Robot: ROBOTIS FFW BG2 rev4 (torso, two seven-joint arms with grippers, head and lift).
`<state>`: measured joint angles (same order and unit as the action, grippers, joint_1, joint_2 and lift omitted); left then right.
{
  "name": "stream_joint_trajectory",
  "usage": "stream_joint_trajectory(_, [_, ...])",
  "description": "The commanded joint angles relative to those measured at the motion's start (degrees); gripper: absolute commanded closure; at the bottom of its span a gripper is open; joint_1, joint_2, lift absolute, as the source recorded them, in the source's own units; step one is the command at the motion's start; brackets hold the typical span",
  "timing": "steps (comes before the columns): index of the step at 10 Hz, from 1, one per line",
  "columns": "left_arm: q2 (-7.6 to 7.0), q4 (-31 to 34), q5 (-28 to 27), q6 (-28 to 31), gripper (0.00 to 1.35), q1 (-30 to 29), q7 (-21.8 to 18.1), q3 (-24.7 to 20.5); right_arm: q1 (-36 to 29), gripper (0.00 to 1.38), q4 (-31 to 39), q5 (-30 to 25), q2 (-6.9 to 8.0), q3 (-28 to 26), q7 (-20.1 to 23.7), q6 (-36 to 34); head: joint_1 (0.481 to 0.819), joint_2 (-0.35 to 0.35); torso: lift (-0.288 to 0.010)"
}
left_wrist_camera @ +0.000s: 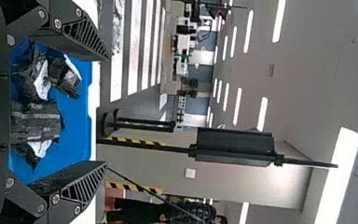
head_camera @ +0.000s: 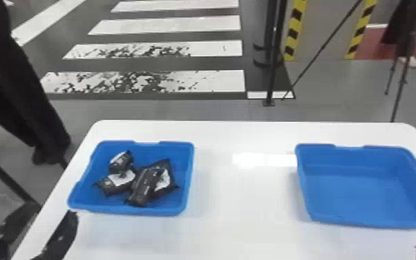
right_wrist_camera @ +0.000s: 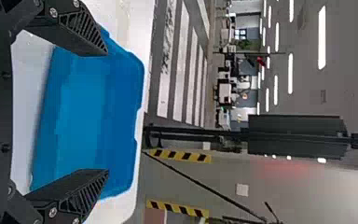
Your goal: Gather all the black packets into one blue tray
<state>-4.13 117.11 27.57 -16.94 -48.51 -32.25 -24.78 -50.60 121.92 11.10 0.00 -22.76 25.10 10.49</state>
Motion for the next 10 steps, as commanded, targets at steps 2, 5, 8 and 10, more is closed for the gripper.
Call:
stream_joint_trajectory(2, [2.28,5.02,0.99,-1.34,0.26,-9.42,1.22,0.56,-2.55,0.14,-5.55,0.33,0.05,-2.26,-1.99,10.89,0.695,0.015,-0.11])
stream_joint_trajectory(5, [3.34,5.02,-0.72,-4.29,0.27,-13.36,2.54,1.25,-5.78,0.14,-5.69,1.93,0.05,-2.38,-3.13,12.58,0.695,-0.057,-0.11])
stream_joint_trajectory(8, [3.16,4.88,-2.44,-4.29,0.27,-12.8,3.51,1.7,-5.5,0.14,-5.69,1.81,0.05,-2.26,-3.22,12.72,0.695,-0.074,-0.11])
stream_joint_trajectory(10, [2.63,4.88,-2.89,-4.15,0.27,-12.23,3.69,2.27,-5.08,0.14,-5.97,1.59,0.05,-2.26,-3.13,12.72,0.695,-0.077,-0.11])
